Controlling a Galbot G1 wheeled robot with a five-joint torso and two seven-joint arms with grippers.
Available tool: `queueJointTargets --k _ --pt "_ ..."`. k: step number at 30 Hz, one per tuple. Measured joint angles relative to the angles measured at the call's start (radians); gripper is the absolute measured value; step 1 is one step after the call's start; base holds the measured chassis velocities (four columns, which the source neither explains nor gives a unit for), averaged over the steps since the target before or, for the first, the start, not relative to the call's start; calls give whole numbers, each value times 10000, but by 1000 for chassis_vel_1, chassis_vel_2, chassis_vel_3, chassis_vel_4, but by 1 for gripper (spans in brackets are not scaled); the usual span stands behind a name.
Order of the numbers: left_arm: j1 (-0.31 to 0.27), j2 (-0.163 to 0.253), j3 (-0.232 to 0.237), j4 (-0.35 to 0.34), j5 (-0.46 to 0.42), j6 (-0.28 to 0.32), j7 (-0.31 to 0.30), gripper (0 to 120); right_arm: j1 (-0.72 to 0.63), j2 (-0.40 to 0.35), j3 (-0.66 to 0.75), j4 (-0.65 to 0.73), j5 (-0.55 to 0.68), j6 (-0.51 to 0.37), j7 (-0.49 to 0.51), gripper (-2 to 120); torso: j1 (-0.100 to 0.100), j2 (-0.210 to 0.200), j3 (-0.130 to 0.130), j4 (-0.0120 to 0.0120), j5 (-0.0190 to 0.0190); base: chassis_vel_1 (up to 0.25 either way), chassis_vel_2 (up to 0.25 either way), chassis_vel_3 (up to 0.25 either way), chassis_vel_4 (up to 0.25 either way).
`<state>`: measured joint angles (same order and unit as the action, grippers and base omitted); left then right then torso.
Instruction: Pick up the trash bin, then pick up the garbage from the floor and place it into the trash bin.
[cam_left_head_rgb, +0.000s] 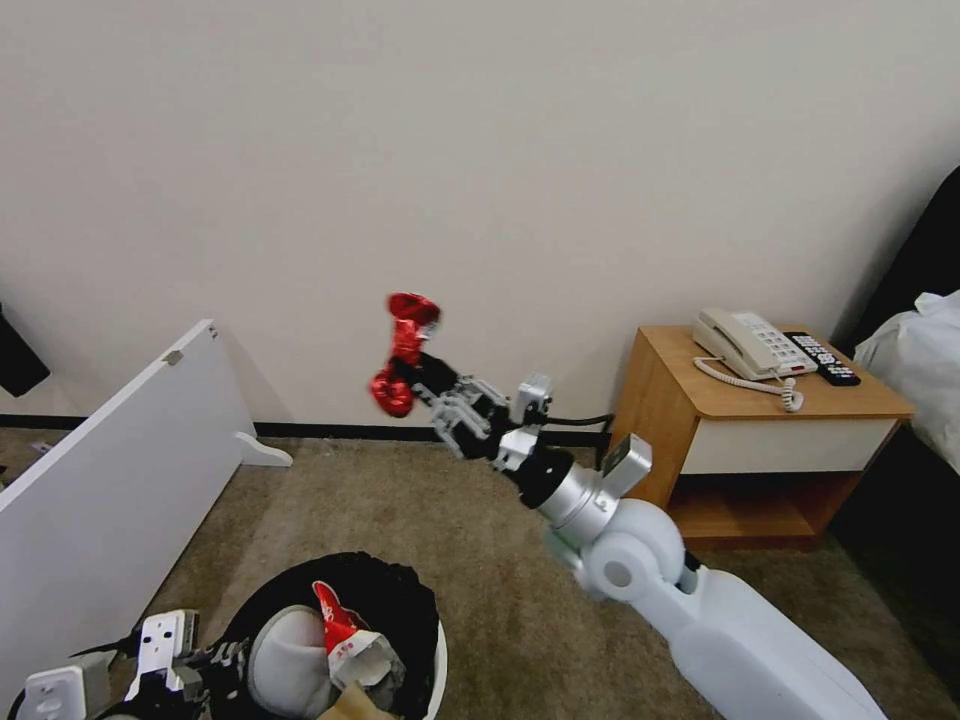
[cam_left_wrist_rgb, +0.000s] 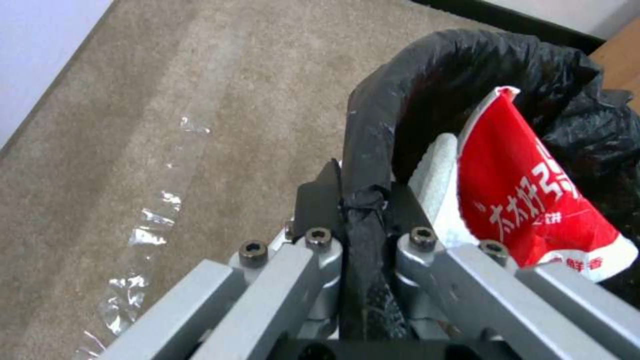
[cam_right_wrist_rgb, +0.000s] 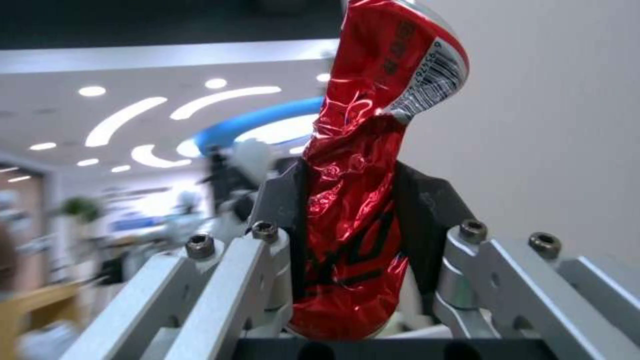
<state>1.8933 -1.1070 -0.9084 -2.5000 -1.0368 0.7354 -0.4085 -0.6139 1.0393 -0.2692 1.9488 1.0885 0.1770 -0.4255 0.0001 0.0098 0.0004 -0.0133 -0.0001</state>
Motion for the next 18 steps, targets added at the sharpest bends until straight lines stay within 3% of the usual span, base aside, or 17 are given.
queueJointTargets --k 10,18 --pt "-52 27 -20 0 -5 0 5 4 378 -462 -707 -505 -31 92 -2476 28 0 0 0 0 1 0 0 0 0" --pt "-95 58 -20 0 -23 0 6 4 342 -681 -766 -735 -355 79 -2972 28 0 0 0 -1 2 0 0 0 0"
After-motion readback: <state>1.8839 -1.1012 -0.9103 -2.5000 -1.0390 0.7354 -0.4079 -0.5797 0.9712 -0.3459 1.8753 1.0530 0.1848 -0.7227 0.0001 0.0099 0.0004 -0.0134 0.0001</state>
